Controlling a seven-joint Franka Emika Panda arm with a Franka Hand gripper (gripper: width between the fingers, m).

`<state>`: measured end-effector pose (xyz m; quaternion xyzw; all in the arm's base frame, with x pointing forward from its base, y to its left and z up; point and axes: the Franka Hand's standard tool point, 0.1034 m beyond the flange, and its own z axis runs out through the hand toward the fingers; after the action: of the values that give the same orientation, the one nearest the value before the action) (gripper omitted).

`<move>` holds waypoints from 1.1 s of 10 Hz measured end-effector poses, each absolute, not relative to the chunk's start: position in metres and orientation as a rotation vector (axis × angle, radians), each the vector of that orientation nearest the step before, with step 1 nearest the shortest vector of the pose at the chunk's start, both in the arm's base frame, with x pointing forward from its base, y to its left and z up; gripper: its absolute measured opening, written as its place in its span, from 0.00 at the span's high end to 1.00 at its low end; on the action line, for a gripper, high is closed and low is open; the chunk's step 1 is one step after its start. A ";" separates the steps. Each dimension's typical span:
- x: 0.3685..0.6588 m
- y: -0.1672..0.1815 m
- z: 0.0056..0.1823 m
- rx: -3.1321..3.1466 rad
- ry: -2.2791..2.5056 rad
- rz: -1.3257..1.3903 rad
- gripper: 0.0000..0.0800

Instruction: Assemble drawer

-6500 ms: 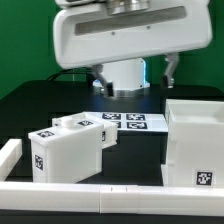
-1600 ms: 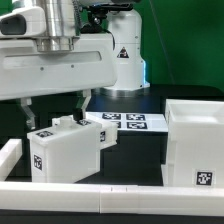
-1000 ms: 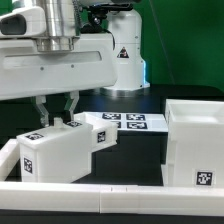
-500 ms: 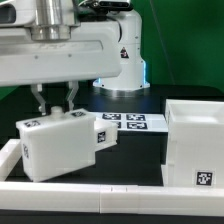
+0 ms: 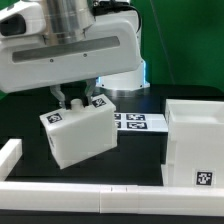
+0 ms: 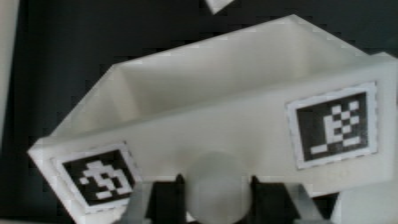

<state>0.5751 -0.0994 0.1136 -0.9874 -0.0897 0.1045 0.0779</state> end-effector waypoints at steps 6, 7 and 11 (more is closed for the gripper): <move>0.547 -0.070 0.111 -2.798 -0.112 0.931 0.80; 0.547 -0.070 0.110 -2.795 -0.113 0.936 0.80; 0.547 -0.083 0.106 -2.789 0.134 1.126 0.80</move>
Offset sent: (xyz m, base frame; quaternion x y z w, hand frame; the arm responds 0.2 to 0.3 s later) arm -0.0061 0.0061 0.0008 0.0180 -0.2567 0.1366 0.9566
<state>0.5465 -0.0830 0.1058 -0.9245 0.0443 0.3730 0.0654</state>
